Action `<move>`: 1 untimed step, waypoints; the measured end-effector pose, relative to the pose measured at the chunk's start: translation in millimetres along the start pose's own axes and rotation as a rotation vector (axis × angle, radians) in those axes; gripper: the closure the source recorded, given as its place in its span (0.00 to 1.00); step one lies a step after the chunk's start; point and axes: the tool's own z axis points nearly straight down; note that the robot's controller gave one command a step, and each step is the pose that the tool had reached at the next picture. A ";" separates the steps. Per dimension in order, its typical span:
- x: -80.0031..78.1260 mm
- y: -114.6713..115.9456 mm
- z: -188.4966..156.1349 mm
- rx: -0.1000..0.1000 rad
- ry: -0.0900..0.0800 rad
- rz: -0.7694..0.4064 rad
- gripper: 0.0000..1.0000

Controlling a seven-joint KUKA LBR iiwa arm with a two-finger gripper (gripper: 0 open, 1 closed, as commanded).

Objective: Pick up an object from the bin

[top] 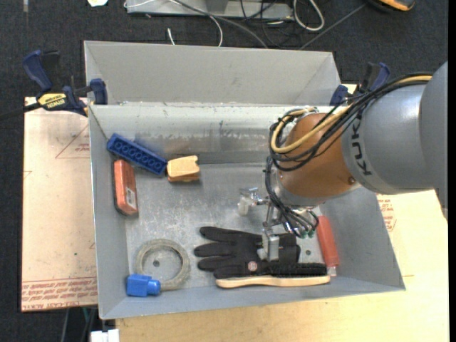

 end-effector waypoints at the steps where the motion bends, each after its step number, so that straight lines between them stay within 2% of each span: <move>1: 56.3 -12.0 -4.3 0.000 -0.026 0.071 1.00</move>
Offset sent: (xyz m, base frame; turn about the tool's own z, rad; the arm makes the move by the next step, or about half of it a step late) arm 0.0000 0.0000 0.0000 0.0000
